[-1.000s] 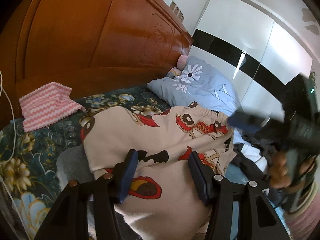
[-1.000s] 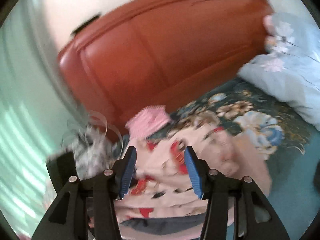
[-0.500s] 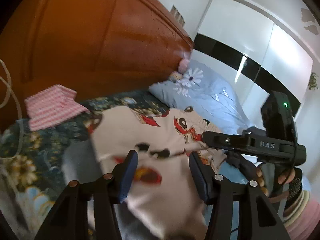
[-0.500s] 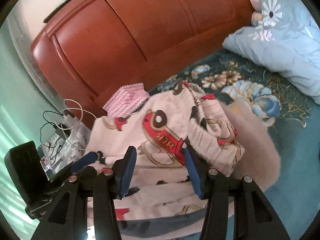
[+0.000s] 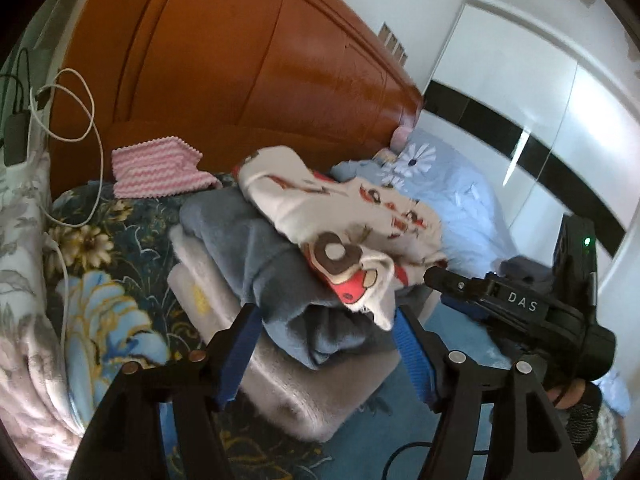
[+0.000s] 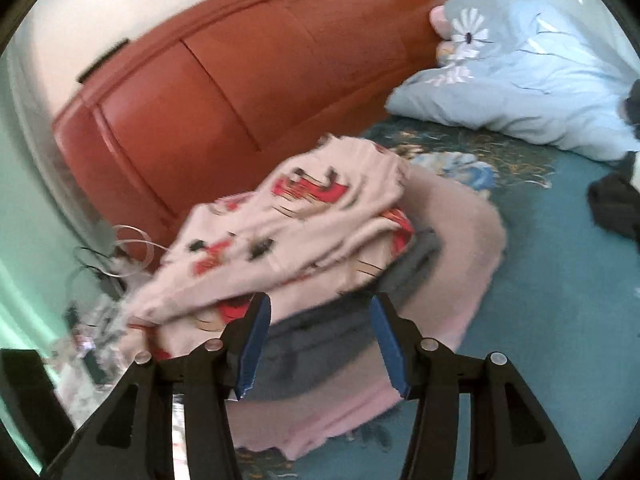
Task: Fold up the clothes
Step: 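Lower the folded garment onto the grey clothes stack and release both tools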
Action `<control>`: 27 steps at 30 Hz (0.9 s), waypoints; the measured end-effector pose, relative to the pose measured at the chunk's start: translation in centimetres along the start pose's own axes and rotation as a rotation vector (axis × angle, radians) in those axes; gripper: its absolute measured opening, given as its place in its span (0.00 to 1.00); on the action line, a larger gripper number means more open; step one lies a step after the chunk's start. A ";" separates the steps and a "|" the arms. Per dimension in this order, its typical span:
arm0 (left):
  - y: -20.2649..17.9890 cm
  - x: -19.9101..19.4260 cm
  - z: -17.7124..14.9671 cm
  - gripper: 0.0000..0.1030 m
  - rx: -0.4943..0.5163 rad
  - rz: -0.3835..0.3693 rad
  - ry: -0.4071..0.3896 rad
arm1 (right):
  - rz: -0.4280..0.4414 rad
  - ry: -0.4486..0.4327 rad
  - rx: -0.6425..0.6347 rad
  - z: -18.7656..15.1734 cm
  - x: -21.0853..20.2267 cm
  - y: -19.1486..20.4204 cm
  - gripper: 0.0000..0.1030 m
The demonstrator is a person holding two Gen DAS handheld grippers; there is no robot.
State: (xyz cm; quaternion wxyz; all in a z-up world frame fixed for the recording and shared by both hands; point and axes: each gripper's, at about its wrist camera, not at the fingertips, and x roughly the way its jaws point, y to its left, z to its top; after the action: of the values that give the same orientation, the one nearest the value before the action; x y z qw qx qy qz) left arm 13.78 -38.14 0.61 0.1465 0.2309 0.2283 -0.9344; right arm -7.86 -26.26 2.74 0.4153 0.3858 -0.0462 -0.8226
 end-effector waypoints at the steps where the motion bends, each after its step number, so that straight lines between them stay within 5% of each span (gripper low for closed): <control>1: -0.4 0.2 -0.1 0.73 0.012 0.014 -0.003 | -0.017 -0.001 0.003 -0.3 0.1 -0.1 0.52; 9: -1.1 1.9 -0.8 0.81 0.049 0.096 -0.011 | -0.099 -0.026 -0.065 -1.9 1.5 -0.3 0.69; 16: -2.4 3.1 -1.8 1.00 0.089 0.130 -0.046 | -0.129 -0.042 -0.174 -2.7 2.0 -0.2 0.70; 27: -2.9 3.5 -2.5 1.00 0.082 0.176 -0.075 | -0.121 -0.034 -0.147 -2.9 2.4 -1.0 0.70</control>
State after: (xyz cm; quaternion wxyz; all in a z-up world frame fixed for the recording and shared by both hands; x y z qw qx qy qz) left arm 10.58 -35.02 -2.02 0.2269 0.2209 0.1632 -0.9344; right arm -7.43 -26.66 -1.07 0.3913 0.3423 0.0308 -0.8537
